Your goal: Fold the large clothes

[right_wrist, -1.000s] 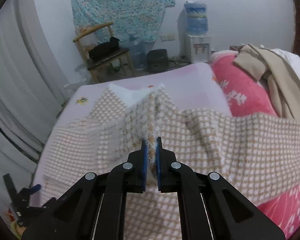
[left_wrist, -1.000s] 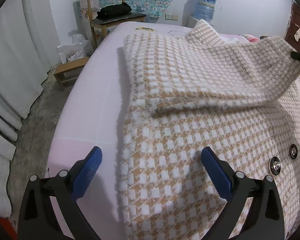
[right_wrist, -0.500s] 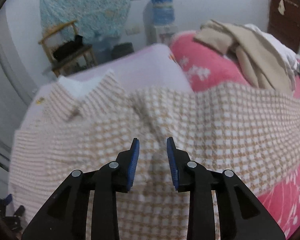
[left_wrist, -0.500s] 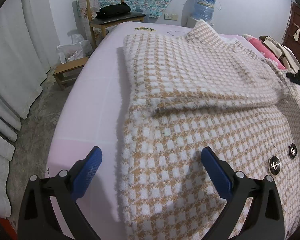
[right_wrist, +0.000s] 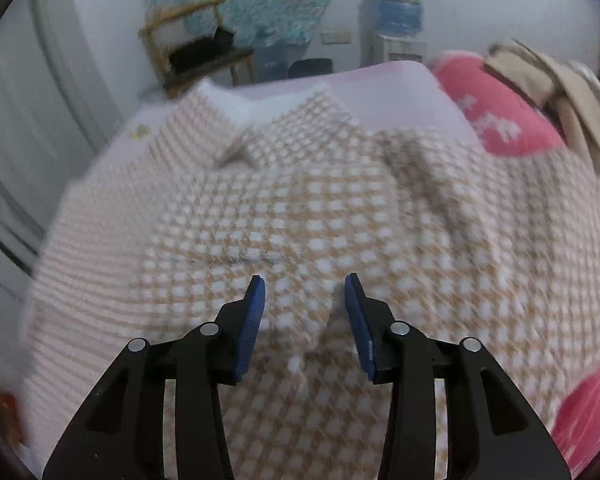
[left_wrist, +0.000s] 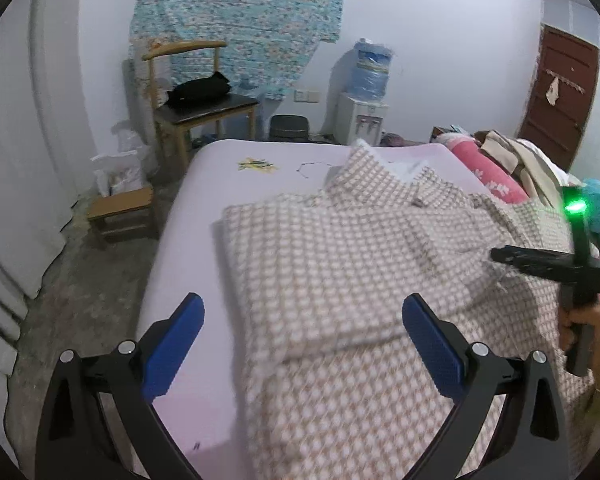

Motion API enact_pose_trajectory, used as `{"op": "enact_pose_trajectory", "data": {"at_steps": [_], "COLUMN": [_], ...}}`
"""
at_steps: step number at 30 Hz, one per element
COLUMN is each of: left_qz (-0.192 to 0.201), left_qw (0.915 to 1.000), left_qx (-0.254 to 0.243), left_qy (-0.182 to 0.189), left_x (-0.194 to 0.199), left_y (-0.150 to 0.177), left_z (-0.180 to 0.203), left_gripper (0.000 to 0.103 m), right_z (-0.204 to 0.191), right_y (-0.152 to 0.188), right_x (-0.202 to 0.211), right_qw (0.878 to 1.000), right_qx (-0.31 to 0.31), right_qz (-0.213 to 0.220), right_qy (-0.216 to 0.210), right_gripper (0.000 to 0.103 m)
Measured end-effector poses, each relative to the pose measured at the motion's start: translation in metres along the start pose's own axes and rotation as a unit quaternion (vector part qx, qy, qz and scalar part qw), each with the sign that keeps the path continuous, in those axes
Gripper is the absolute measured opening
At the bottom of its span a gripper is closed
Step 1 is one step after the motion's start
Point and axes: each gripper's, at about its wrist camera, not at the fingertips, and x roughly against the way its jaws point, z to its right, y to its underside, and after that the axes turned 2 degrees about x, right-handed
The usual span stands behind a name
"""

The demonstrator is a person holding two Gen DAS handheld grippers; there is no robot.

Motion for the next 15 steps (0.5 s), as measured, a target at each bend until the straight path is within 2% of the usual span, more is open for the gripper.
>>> {"op": "enact_pose_trajectory", "data": {"at_steps": [4,5,7,8,10,12,15], "left_qz": [-0.028,-0.038,-0.056,-0.065,-0.077,-0.085,-0.090], "left_qw": [0.9990,0.9981,0.9961,0.9952,0.9938,0.9930,0.9923], "left_qx": [-0.003,-0.004,0.000,0.004,0.011,0.018,0.026], "left_qy": [-0.034,-0.049,-0.068,-0.073,-0.079,-0.080,-0.081], "left_x": [-0.042,-0.054,-0.069,-0.074,-0.080,-0.083,-0.086], "left_y": [-0.005,-0.005,0.000,0.003,0.009,0.014,0.018], "left_z": [0.001,0.001,-0.004,-0.006,-0.010,-0.015,-0.022], "left_gripper": [0.098,0.098,0.098,0.098,0.098,0.098,0.098], "right_z": [0.033,0.042,0.051,0.053,0.049,0.040,0.032], "right_y": [0.000,0.000,0.000,0.000,0.002,0.002,0.008], "right_x": [0.017,0.015,0.007,-0.001,-0.009,-0.009,0.004], "right_qw": [0.998,0.998,0.997,0.997,0.997,0.998,0.999], "right_qx": [-0.055,-0.064,-0.078,-0.080,-0.067,-0.047,-0.035], "right_qz": [0.013,0.008,-0.008,-0.019,-0.026,-0.024,-0.016], "right_qy": [0.013,0.024,0.017,0.010,0.018,0.030,0.032], "right_gripper": [0.041,0.041,0.041,0.034,0.030,0.017,0.012]}}
